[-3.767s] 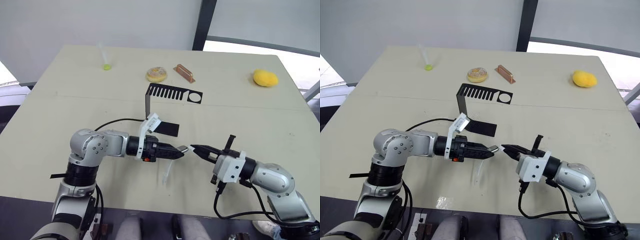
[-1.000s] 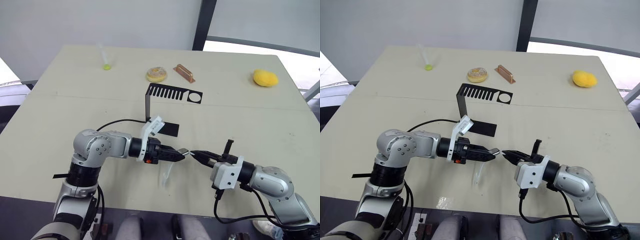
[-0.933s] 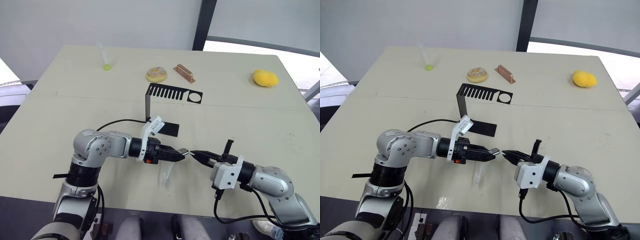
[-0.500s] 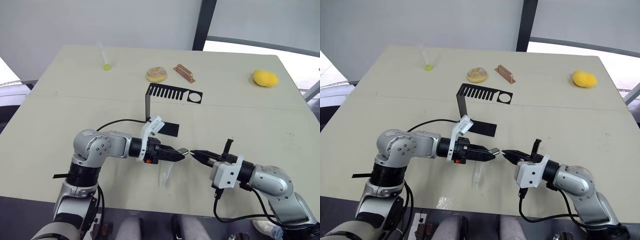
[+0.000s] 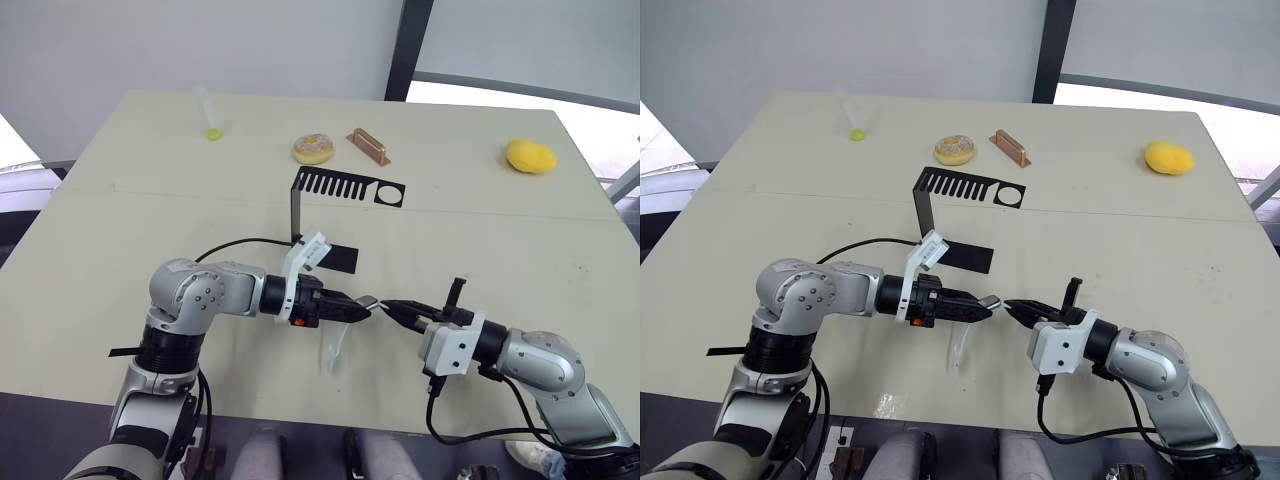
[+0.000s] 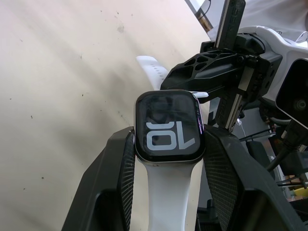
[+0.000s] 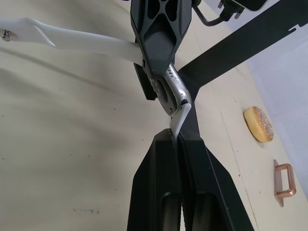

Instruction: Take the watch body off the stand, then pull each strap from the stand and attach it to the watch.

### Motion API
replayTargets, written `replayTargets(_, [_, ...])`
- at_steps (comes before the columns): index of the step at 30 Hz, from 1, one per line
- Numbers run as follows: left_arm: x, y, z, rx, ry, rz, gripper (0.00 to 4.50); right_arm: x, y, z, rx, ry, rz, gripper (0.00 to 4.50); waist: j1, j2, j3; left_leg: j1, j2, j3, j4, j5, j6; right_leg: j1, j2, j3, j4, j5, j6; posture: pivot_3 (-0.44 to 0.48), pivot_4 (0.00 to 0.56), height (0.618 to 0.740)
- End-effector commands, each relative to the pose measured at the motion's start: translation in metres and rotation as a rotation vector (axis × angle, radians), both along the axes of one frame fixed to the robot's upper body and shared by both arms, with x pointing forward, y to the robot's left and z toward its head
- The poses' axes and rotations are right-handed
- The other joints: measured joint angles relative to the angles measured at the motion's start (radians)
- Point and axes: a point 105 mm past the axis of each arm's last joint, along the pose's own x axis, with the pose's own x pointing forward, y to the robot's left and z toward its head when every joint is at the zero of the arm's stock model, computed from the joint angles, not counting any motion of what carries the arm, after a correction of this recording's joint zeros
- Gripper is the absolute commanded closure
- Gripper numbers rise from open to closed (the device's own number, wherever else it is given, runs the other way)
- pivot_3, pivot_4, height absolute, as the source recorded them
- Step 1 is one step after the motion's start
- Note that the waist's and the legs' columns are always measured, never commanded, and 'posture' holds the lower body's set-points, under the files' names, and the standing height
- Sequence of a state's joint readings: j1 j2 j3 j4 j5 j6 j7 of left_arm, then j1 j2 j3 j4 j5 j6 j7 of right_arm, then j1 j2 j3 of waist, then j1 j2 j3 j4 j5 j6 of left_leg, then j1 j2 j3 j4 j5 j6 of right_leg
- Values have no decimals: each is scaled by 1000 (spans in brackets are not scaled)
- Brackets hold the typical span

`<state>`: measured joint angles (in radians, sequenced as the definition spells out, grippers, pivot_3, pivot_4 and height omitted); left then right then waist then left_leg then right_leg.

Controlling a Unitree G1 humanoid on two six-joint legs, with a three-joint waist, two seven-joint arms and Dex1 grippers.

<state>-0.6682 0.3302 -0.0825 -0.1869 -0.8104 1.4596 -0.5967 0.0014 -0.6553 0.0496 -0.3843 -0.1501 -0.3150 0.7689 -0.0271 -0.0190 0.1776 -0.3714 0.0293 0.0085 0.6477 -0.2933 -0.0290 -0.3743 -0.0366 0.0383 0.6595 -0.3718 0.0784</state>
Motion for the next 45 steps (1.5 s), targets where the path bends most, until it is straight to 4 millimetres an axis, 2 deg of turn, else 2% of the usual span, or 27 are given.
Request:
replayTargets(1, [-19, -23, 11, -50, -20, -139, 2919, -7, 18, 14, 38, -60, 81, 4500, 0, 0, 0, 0, 0, 0, 0, 0, 0, 0, 0, 0, 0, 0, 0, 0, 150, 740])
replayTargets(45, [-21, -27, 12, -53, -19, -152, 2919, 0, 21, 11, 23, -59, 79, 4500, 0, 0, 0, 0, 0, 0, 0, 0, 0, 0, 0, 0, 0, 0, 0, 0, 150, 740])
